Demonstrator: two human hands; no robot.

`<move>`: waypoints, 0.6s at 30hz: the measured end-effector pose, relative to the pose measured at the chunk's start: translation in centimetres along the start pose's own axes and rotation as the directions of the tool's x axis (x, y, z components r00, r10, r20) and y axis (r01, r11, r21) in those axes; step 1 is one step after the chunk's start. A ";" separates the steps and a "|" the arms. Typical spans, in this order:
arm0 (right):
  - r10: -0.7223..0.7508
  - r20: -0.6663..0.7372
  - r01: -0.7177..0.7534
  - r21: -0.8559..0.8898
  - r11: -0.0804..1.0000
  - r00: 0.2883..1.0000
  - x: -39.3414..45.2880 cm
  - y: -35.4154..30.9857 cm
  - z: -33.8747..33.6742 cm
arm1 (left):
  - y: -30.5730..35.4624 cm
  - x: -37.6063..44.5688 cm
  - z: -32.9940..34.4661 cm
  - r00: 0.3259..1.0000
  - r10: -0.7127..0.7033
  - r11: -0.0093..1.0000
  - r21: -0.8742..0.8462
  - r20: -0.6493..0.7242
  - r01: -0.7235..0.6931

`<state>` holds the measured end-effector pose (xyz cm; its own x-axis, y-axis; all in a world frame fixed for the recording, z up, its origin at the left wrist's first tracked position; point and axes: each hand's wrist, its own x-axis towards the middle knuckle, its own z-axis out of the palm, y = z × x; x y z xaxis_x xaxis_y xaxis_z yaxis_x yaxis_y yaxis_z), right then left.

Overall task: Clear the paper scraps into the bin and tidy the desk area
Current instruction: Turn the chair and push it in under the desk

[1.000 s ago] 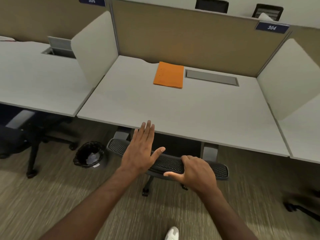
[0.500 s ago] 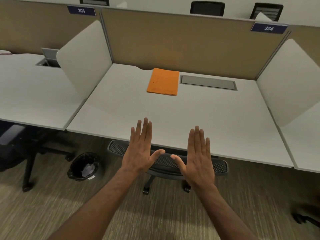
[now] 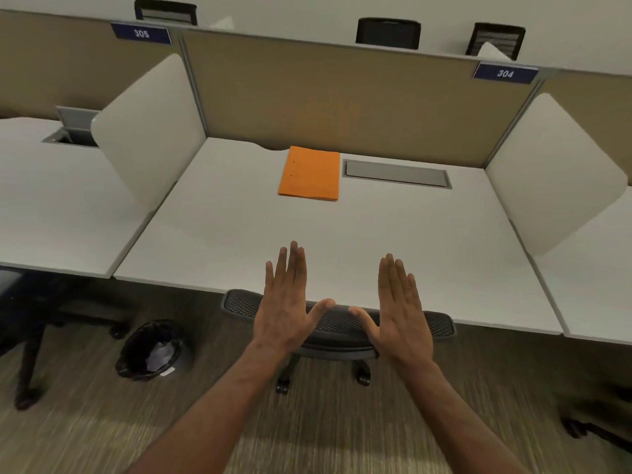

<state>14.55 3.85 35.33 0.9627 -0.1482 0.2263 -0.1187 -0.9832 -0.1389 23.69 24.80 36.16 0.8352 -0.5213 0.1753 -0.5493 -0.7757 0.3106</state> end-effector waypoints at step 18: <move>-0.002 0.011 0.002 0.019 1.000 1.000 0.1 0.2 -0.1 | 0.1 0.5 0.3 0.998 -0.038 0.999 0.032 0.053 0.036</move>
<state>14.62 3.66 35.38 0.9655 -0.1451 0.2164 -0.1122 -0.9812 -0.1571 24.05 24.42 36.03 0.8529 -0.5096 0.1139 -0.5193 -0.8051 0.2865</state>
